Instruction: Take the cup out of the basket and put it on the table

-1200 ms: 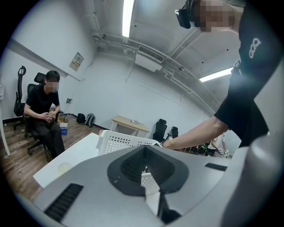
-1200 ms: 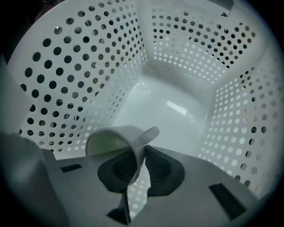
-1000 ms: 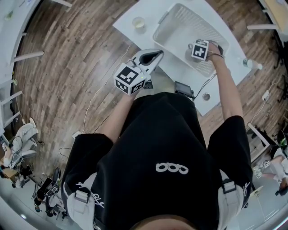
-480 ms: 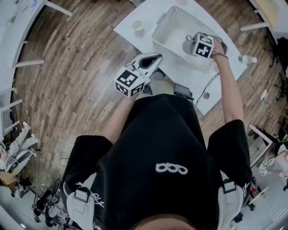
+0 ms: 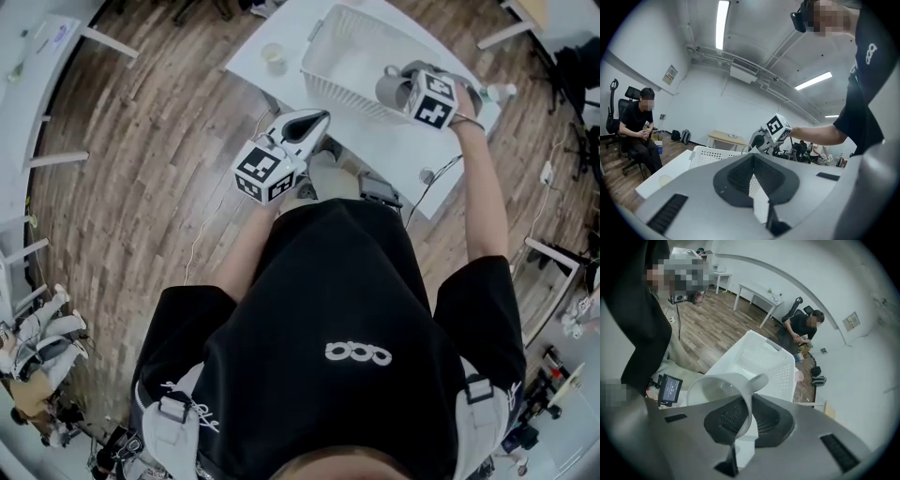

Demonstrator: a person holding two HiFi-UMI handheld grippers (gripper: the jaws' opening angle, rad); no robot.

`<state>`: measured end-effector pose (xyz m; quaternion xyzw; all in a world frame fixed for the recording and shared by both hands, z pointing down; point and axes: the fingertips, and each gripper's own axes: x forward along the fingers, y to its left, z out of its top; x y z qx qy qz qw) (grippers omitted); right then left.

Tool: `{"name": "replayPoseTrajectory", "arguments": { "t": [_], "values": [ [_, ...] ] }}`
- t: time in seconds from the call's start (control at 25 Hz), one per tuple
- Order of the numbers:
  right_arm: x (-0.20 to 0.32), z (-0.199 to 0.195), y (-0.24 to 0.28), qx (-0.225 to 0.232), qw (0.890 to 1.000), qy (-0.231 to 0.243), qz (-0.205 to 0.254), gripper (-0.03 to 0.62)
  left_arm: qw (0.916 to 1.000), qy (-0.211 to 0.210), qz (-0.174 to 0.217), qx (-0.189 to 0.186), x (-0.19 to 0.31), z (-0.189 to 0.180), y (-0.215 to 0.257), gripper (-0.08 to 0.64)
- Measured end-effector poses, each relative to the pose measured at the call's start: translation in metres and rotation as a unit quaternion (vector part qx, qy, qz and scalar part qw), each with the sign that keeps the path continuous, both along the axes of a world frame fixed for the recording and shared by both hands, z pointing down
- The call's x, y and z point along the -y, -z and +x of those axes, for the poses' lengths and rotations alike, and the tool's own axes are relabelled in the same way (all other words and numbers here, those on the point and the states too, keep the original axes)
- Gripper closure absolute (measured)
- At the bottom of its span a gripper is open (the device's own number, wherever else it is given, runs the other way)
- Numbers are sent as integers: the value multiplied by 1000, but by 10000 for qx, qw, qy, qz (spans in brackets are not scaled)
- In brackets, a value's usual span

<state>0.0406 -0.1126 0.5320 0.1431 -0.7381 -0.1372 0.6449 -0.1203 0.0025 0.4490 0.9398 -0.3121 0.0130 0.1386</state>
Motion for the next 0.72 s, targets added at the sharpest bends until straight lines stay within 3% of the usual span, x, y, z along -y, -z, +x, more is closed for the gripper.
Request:
{"name": "replayPoseTrajectory", "arguments": {
  "t": [0.4,0.72],
  "values": [
    [-91,65,27,90,9962,-862,102,548,9980,-607,-24,-176,-39,38,1,551],
    [-126,132,21,92,9904,-1380,42,548,9946,-1025,-81,-115,-47,91,0,551]
  ]
}}
